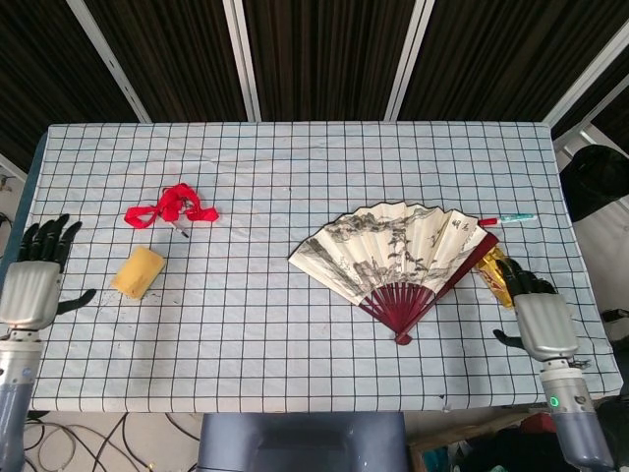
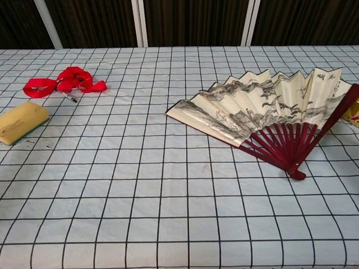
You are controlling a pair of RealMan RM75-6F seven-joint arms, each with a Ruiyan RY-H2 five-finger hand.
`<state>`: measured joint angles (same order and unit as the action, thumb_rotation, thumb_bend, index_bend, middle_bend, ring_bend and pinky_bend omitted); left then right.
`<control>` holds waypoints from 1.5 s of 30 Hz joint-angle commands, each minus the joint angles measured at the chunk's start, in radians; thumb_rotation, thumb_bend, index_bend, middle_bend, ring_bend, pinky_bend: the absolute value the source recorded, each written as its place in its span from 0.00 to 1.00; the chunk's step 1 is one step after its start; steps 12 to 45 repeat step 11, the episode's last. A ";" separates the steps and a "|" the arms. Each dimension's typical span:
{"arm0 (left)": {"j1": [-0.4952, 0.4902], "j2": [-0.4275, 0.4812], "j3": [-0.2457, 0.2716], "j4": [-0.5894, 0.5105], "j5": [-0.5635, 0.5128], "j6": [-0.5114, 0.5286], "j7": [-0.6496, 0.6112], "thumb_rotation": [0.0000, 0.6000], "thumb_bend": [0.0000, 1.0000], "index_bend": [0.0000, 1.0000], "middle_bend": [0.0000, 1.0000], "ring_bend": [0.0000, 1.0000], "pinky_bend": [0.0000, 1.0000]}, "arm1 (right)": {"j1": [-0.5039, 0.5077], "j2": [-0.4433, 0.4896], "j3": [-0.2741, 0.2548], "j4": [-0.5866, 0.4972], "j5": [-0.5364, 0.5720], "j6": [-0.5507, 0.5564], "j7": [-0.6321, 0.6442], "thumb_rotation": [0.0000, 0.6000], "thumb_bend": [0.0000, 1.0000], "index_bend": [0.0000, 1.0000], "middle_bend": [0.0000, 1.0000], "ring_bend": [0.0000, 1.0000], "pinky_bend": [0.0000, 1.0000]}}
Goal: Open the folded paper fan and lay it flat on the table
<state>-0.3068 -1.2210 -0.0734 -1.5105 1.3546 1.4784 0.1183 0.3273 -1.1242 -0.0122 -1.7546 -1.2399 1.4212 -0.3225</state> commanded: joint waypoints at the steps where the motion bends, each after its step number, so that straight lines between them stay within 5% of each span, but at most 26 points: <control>1: 0.043 0.033 0.017 -0.028 -0.005 0.031 -0.015 1.00 0.01 0.03 0.00 0.00 0.00 | -0.053 0.031 -0.015 0.026 -0.019 0.039 0.056 1.00 0.00 0.00 0.00 0.10 0.24; 10: 0.151 0.079 0.032 -0.044 0.005 0.123 -0.052 1.00 0.01 0.00 0.00 0.00 0.00 | -0.171 0.052 -0.011 0.106 -0.061 0.137 0.193 1.00 0.00 0.00 0.00 0.07 0.23; 45: 0.152 0.079 0.028 -0.047 0.000 0.118 -0.055 1.00 0.01 0.00 0.00 0.00 0.00 | -0.173 0.049 -0.005 0.112 -0.064 0.137 0.200 1.00 0.00 0.00 0.00 0.07 0.23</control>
